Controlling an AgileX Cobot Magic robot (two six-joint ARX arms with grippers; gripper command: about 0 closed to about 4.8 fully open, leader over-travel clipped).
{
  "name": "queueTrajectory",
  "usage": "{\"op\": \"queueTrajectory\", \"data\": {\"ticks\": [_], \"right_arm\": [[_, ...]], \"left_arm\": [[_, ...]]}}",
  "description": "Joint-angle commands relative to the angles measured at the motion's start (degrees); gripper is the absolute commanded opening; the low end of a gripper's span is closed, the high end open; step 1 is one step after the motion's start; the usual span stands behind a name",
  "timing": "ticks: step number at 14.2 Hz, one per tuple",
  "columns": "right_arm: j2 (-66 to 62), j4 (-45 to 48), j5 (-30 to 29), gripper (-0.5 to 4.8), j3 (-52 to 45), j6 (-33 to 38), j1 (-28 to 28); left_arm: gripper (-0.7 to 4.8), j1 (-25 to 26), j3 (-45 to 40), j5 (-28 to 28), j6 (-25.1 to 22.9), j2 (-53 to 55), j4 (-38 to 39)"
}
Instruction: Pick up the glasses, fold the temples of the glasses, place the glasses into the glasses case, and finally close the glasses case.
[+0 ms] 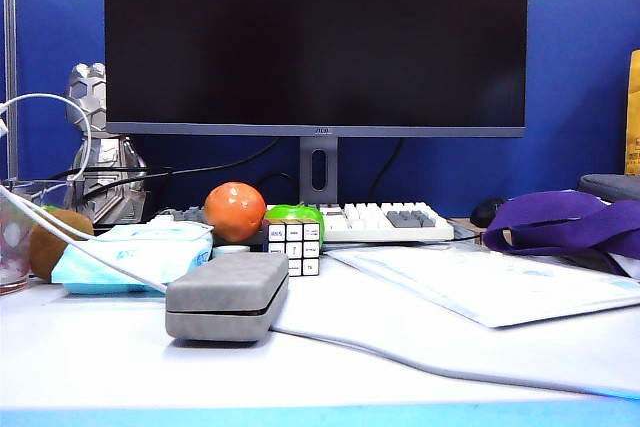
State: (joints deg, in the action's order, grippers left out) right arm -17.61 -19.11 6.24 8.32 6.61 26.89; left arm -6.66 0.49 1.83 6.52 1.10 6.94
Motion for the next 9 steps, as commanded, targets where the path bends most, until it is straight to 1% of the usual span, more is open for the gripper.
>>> {"op": "queueTrajectory", "data": {"ticks": [1,2,3,5,6,7,8,9], "right_arm": [[0.1,0.9,0.1,-0.05,0.3,0.2,0.0],[0.1,0.9,0.1,-0.05,0.3,0.2,0.0],[0.1,0.9,-0.1,-0.05,0.3,0.2,0.0],[2.6,1.2,-0.3,-0.05,-0.4,0.2,-0.6],[12.1,4.9,4.6,-0.05,-6.5,0.2,-3.1],[14.6,7.1,7.2,-0.05,-6.8,-0.2,-4.5],[17.5,10.8,6.3,-0.04,-8.2,-1.9,-10.7],[17.5,10.4,3.6,-0.04,-8.2,-2.0,-13.0]], "left_arm": [[-0.05,2.6,0.0,0.7,-15.4,-1.0,3.6],[-0.05,2.6,0.0,1.0,-14.6,-1.0,3.3],[-0.04,2.6,0.0,-0.5,-13.4,-1.0,3.2],[-0.04,2.6,0.0,-0.5,-13.4,-1.0,3.2],[-0.04,2.6,0.0,-0.5,-13.4,-1.0,3.2],[-0.04,2.6,0.0,-0.5,-13.4,-1.0,3.2],[-0.04,2.7,0.0,-0.5,-13.4,-1.0,3.2],[-0.04,2.7,0.0,-0.5,-13.4,-1.0,3.2]]}}
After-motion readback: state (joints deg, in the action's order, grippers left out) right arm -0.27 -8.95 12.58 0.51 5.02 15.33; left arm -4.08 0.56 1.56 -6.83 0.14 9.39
